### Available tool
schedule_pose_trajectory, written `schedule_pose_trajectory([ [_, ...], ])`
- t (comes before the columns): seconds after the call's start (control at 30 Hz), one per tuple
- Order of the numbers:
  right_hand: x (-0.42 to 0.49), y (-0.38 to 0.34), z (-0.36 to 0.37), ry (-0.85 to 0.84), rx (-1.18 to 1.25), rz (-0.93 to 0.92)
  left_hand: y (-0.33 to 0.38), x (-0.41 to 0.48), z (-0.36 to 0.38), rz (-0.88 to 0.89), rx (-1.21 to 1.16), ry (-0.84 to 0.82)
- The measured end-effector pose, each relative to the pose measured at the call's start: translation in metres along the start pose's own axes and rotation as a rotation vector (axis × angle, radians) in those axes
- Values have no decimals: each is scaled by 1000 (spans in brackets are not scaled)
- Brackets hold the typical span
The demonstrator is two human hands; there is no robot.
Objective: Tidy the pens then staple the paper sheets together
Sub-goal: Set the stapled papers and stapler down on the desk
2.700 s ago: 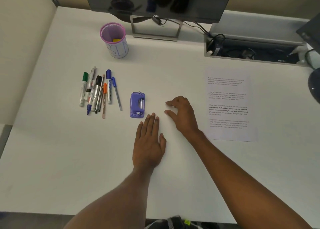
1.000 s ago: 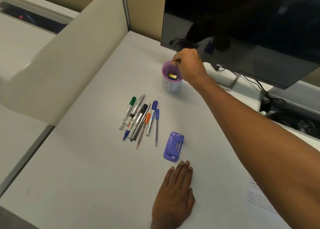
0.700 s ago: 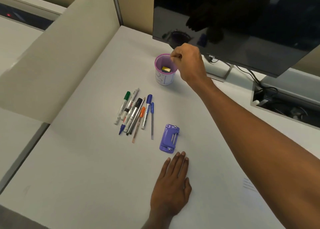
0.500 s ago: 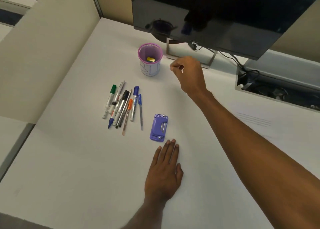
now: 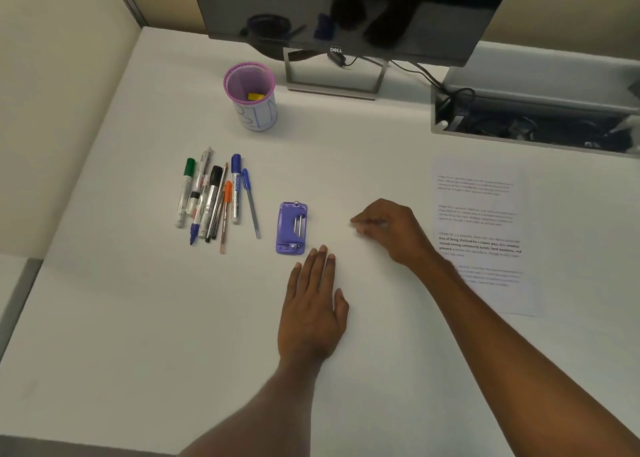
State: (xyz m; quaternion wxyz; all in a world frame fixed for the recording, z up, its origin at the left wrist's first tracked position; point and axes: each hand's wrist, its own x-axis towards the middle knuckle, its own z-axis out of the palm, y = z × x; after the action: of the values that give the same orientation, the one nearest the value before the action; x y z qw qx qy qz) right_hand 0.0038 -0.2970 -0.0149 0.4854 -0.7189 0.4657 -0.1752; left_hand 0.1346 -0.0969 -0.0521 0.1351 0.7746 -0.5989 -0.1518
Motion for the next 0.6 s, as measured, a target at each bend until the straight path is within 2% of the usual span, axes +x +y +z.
schedule_pose_trajectory([
  [0.17, -6, 5, -4, -79, -45, -48, 0, 1, -2, -10, 2, -30],
  [0.5, -3, -3, -2, -91, -1, -29, -1, 1, 0, -18, 2, -31],
  [0.6, -4, 3, 1, -63, -149, -122, -1, 1, 1, -18, -8, -21],
])
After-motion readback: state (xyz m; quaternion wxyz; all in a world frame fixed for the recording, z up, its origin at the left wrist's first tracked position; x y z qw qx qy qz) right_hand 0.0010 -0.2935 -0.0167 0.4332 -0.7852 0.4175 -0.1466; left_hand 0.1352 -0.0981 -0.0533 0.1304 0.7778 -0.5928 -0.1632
